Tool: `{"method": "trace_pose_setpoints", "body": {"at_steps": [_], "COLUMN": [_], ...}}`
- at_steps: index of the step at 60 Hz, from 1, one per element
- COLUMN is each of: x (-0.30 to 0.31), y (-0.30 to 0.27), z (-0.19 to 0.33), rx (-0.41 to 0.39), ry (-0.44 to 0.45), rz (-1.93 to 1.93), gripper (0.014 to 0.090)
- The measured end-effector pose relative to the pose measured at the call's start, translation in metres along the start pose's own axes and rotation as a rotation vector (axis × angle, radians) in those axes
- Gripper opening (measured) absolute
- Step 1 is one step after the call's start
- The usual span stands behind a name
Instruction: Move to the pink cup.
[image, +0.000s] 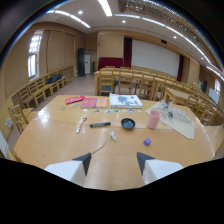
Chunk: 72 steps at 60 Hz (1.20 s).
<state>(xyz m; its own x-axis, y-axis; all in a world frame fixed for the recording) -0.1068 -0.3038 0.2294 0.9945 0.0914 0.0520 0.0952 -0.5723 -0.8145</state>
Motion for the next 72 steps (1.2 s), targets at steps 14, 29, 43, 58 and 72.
{"method": "trace_pose_setpoints", "body": {"at_steps": [14,29,43,58,72], "x": [0.021,0.08,0.159,0.238,0.263], "y": [0.026,0.052,0.036,-0.024,-0.035], "z": [0.014,0.023,0.085,0.205,0.298], "rx": [-0.034,-0.086,-0.06,-0.002,-0.046], "ry": [0.049,0.113,0.153,0.138,0.086], "rz": [-0.005,0.001,0.022,0.026,0.065], "gripper": [0.0865,0.0863,0.0866,0.0861,0.0859]}}
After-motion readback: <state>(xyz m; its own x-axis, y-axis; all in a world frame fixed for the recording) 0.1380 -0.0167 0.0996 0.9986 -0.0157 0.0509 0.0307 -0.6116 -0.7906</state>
